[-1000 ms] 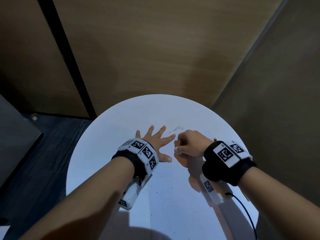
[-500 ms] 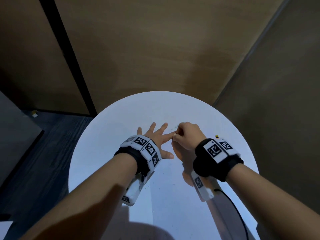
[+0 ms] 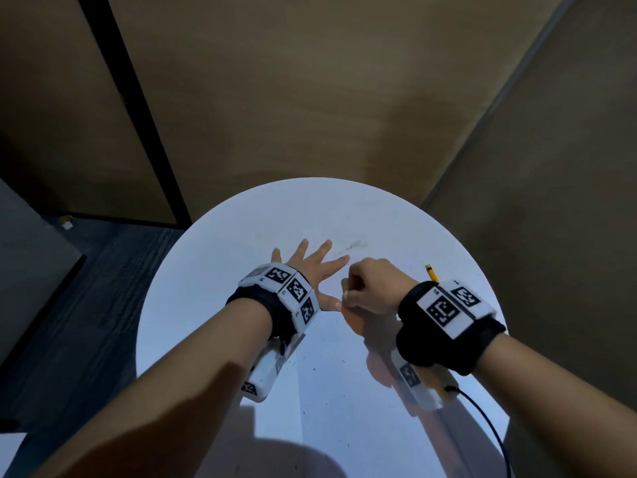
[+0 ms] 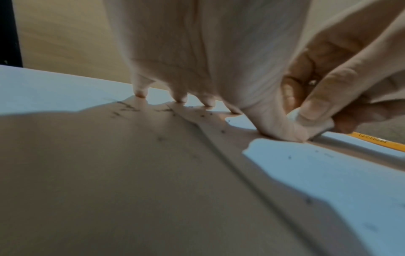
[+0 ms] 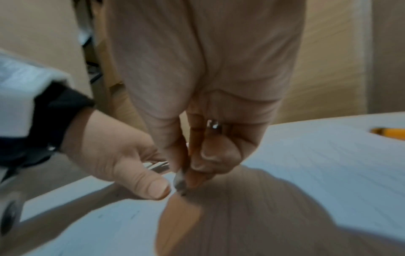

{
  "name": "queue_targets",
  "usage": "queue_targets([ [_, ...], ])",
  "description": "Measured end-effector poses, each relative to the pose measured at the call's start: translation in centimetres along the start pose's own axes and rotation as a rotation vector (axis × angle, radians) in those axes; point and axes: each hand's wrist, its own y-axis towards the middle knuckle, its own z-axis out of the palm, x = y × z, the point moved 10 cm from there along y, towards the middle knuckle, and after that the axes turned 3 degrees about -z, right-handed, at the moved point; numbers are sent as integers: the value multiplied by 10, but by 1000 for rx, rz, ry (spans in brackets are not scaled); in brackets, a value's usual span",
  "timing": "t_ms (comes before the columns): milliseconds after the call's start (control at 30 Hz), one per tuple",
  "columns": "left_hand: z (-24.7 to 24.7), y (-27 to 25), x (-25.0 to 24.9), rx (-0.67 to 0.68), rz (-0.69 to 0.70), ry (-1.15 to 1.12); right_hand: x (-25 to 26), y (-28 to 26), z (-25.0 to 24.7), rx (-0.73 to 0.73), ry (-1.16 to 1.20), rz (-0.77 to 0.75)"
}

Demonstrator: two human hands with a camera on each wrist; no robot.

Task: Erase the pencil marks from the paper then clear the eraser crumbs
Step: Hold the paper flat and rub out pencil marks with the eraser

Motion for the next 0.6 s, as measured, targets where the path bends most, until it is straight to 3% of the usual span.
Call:
queue_targets([
  [67,0,0,1,13,-1,-4,-14,-6,-8,-12,102,44],
  [300,-37,-9,6,-125,-26,-24,-71,-59,-41,-353,802,195],
  [433,-45,-9,11,-106,-89,-38,-103,-80,-46,-516,1225,330],
  [600,-46,-6,13,-103,-130,-90,-131,-101,-25,-487,1497,561],
])
